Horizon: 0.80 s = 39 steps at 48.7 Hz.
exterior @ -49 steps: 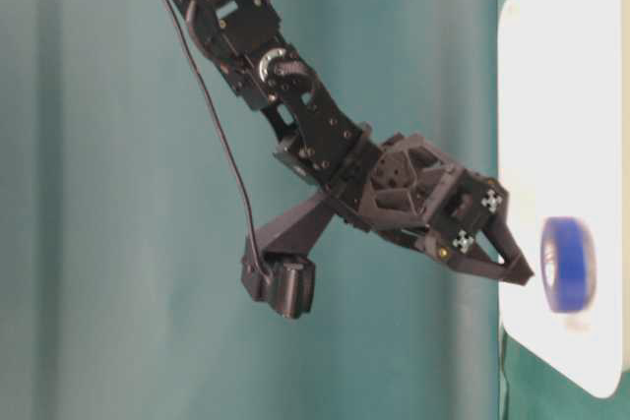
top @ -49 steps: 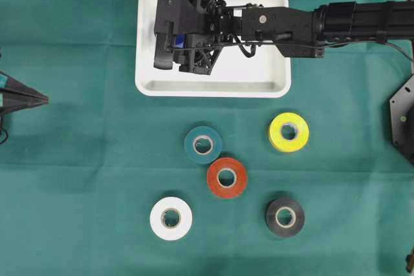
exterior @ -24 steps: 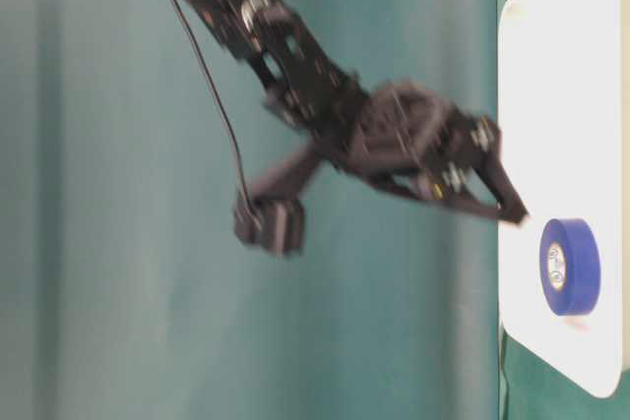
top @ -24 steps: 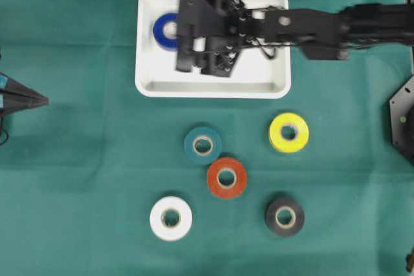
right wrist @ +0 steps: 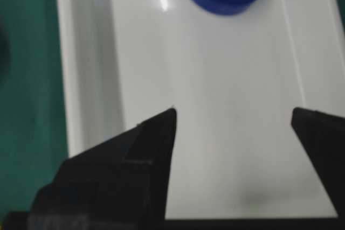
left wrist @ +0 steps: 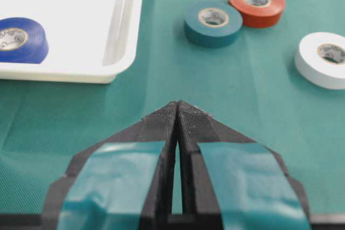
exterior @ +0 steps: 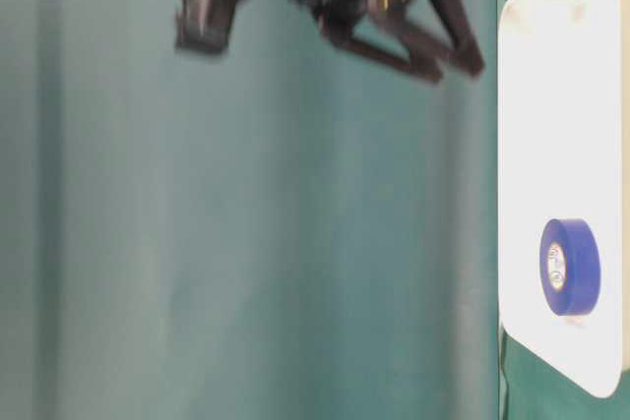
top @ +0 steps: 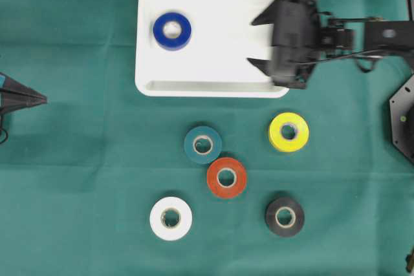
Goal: Put the tape into the white case with the right arm.
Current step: 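Release the blue tape in the tray and withdraw right gripper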
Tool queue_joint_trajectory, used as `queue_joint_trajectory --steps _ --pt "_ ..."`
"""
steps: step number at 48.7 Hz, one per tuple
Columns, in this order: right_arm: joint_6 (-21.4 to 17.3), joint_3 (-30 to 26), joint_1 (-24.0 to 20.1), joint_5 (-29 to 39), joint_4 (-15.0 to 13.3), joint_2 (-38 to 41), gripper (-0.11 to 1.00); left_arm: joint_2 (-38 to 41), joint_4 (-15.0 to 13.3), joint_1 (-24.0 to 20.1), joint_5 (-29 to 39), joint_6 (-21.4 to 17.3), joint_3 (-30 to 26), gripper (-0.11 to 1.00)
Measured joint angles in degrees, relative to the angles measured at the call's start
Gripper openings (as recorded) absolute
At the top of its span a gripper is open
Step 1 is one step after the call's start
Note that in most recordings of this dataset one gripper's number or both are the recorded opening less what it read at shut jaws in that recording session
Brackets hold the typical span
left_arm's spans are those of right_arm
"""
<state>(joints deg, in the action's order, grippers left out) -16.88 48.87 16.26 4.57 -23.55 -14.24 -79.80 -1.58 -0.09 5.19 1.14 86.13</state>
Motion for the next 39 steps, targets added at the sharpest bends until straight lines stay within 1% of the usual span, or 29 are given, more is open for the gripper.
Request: queue_joint_trajectory --steps 4,11,18,23,31,33,39 --pt "0.09 4.92 0.62 -2.72 0.0 -4.75 0.62 0.0 0.0 -0.18 0.0 0.0 0.0 0.01" --pt "0.0 11.6 1.05 -5.54 0.0 -13.01 0.62 0.0 0.0 -0.53 0.0 0.09 0.0 0.01" --pt "-0.26 17.4 1.05 -6.33 0.44 -22.41 0.62 -0.09 0.09 -1.14 -0.09 0.0 0.0 0.01" --pt "-2.11 20.39 1.14 -6.33 0.88 -27.69 0.62 0.0 0.0 -1.76 0.0 0.09 0.0 0.01" --pt "-4.57 23.2 0.44 -6.42 0.88 -29.97 0.62 -0.09 0.0 -2.37 -0.09 0.0 0.0 0.01" --pt "-4.66 24.08 -0.62 -6.5 0.88 -30.15 0.62 0.0 0.0 -2.37 0.0 0.09 0.0 0.01" --pt "-4.66 25.93 -5.62 -6.68 0.79 -30.94 0.62 -0.09 0.0 -2.37 -0.09 0.0 0.0 0.01"
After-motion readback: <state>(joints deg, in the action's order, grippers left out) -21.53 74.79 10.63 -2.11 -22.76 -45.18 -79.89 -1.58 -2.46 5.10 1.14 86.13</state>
